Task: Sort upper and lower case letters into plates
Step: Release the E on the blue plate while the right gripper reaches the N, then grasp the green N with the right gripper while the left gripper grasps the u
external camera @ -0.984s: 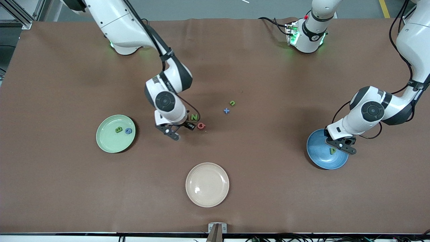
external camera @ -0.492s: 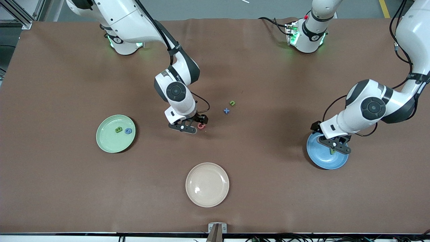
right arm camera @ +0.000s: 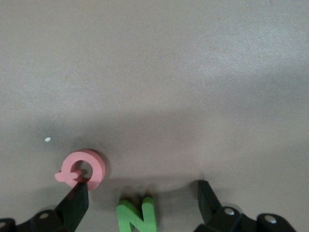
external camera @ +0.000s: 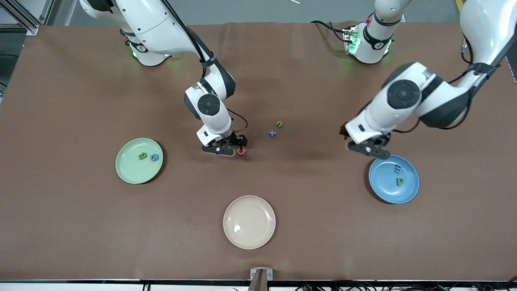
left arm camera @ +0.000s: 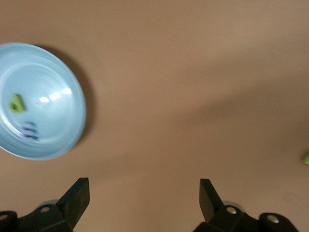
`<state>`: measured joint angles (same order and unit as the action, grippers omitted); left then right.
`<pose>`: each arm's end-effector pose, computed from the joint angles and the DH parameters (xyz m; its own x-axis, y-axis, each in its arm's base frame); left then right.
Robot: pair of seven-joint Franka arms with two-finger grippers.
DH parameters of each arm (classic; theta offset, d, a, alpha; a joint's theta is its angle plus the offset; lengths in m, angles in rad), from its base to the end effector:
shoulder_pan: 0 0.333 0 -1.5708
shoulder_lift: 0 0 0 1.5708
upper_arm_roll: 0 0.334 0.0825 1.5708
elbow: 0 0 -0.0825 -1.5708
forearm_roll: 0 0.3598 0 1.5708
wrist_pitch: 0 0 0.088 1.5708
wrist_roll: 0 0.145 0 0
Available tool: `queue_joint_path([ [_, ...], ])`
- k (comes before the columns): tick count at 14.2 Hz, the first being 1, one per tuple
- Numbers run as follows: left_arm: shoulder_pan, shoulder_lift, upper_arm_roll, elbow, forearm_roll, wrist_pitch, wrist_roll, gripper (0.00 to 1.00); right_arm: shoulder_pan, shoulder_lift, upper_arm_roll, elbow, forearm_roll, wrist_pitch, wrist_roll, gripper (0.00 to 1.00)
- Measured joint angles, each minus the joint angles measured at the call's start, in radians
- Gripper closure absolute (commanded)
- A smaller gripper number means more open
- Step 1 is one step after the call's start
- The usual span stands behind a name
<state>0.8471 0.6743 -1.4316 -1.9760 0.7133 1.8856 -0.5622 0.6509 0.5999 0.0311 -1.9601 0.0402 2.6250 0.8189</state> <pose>0.5197 -0.1907 0.3519 0.9485 -0.3063 -0.0811 -0.3093 -0.9506 -0.0272 0.4821 0.3906 0.1680 0.9841 -0.1768 0.0149 -0.1753 -0.9817 -0.0739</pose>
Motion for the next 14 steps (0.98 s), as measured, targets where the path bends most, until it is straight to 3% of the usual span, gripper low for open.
queue_joint_path([
  [3,-0.094,0.001,-0.022,-0.026,-0.029,-0.013,-0.080,0.00,0.010,-0.001,0.000,-0.001,0.000,-0.002,0.000,0.06],
  [6,-0.255,0.005,-0.002,-0.029,-0.031,-0.003,-0.180,0.00,0.030,-0.012,0.000,-0.013,0.000,-0.004,0.006,0.09],
  [9,-0.387,0.007,0.083,-0.028,-0.031,0.090,-0.216,0.00,0.040,-0.031,0.000,-0.027,-0.001,-0.029,0.015,0.10],
  [14,-0.629,0.014,0.288,-0.016,-0.031,0.217,-0.306,0.00,0.038,-0.058,-0.013,-0.027,0.000,-0.060,0.015,0.09],
])
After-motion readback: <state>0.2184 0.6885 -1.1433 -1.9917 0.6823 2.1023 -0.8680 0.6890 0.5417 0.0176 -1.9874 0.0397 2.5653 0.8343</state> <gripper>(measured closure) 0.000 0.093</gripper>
